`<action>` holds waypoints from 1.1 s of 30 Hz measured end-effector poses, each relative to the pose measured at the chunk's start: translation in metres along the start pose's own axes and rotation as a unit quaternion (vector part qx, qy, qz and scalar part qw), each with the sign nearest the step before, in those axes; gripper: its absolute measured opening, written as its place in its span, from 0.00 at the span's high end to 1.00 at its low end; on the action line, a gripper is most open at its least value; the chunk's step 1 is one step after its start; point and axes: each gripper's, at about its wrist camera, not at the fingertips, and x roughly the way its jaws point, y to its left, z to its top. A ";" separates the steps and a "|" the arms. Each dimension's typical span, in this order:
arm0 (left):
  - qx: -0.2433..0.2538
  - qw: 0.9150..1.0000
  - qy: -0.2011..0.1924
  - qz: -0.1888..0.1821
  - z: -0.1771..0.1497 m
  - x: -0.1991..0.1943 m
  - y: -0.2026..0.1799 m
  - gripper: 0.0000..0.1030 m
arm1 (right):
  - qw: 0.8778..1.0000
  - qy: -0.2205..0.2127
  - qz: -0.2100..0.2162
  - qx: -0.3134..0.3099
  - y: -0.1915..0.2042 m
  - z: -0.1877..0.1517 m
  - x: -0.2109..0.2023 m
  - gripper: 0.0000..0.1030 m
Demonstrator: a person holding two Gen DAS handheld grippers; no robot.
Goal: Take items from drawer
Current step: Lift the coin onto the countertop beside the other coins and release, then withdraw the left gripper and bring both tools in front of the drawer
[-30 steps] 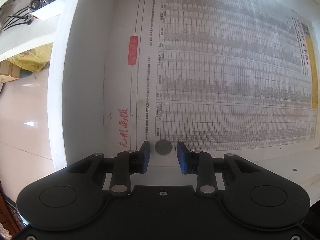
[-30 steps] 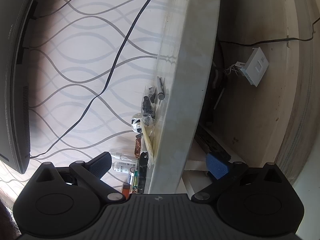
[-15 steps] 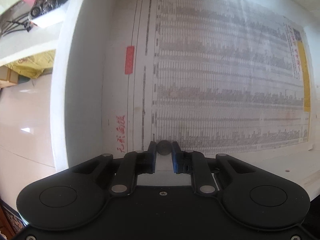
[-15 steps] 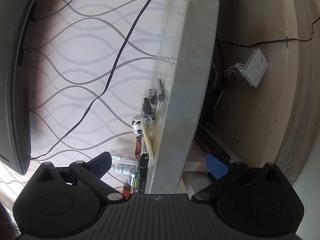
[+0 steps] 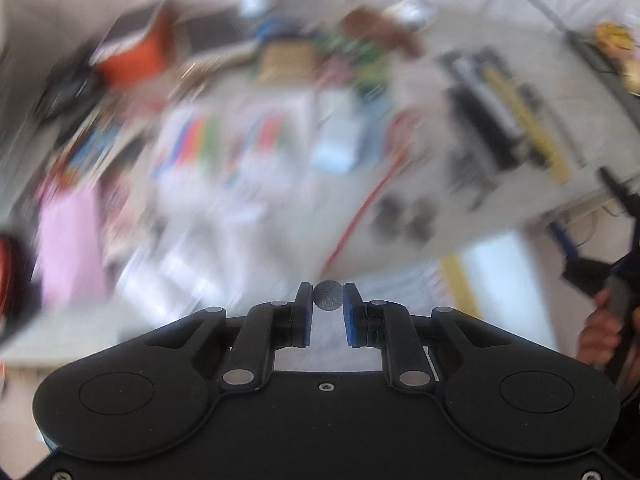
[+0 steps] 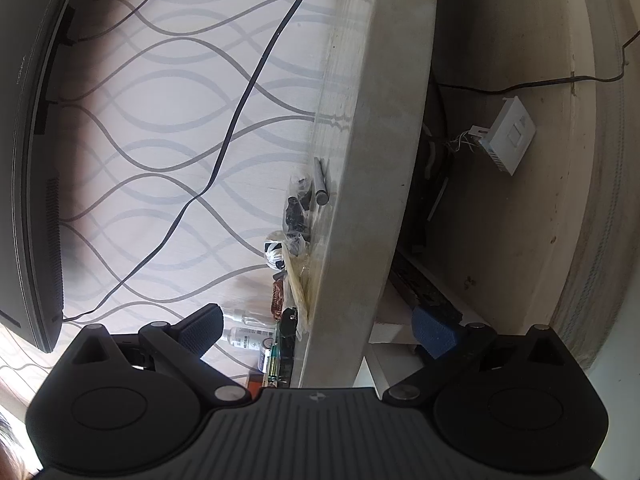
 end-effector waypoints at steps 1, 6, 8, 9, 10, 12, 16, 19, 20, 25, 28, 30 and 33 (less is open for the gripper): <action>0.009 1.000 -0.006 -0.005 0.001 -0.009 -0.006 0.85 | 1.000 0.000 0.000 0.001 0.000 0.000 0.000 0.00; 0.021 1.000 0.004 -0.012 0.000 0.035 -0.040 0.86 | 1.000 0.001 0.002 0.004 -0.001 0.001 0.000 0.00; 0.016 1.000 0.005 -0.009 -0.001 0.039 -0.040 0.85 | 1.000 0.001 0.003 0.005 -0.002 0.001 -0.001 0.00; 0.013 1.000 0.003 -0.007 -0.001 0.040 -0.039 0.83 | 1.000 0.002 0.003 0.004 -0.003 0.001 -0.003 0.00; 0.010 1.000 0.001 -0.008 -0.001 0.040 -0.038 0.81 | 1.000 0.002 0.003 0.004 -0.004 0.001 -0.004 0.00; 0.000 1.000 -0.009 -0.022 -0.005 0.029 -0.033 0.75 | 1.000 0.003 0.003 0.003 -0.006 0.002 -0.007 0.00; -0.021 0.997 -0.049 -0.064 -0.022 0.009 -0.017 0.57 | 1.000 0.004 0.002 0.000 -0.010 0.003 -0.012 0.00; -0.045 0.992 -0.085 -0.081 -0.050 0.003 0.004 0.46 | 1.000 0.005 -0.002 -0.010 -0.008 0.002 -0.012 0.00; -0.052 0.991 -0.094 -0.073 -0.061 0.002 0.010 0.43 | 1.000 0.006 -0.006 -0.016 -0.007 0.002 -0.011 0.00; -0.054 0.993 -0.106 -0.015 -0.116 0.003 0.024 0.29 | 0.995 0.042 -0.016 -0.087 0.010 -0.008 -0.003 0.00; -0.059 0.994 -0.090 -0.010 -0.141 -0.001 0.033 0.20 | 0.983 0.085 -0.017 -0.162 0.031 -0.023 0.003 0.00; -0.084 0.994 -0.069 -0.011 -0.147 -0.002 0.040 0.15 | 0.971 0.123 -0.017 -0.203 0.047 -0.036 0.003 0.00; -0.132 0.991 -0.022 -0.014 -0.150 0.001 0.053 0.14 | 0.945 0.193 -0.051 -0.260 0.079 -0.064 0.005 0.00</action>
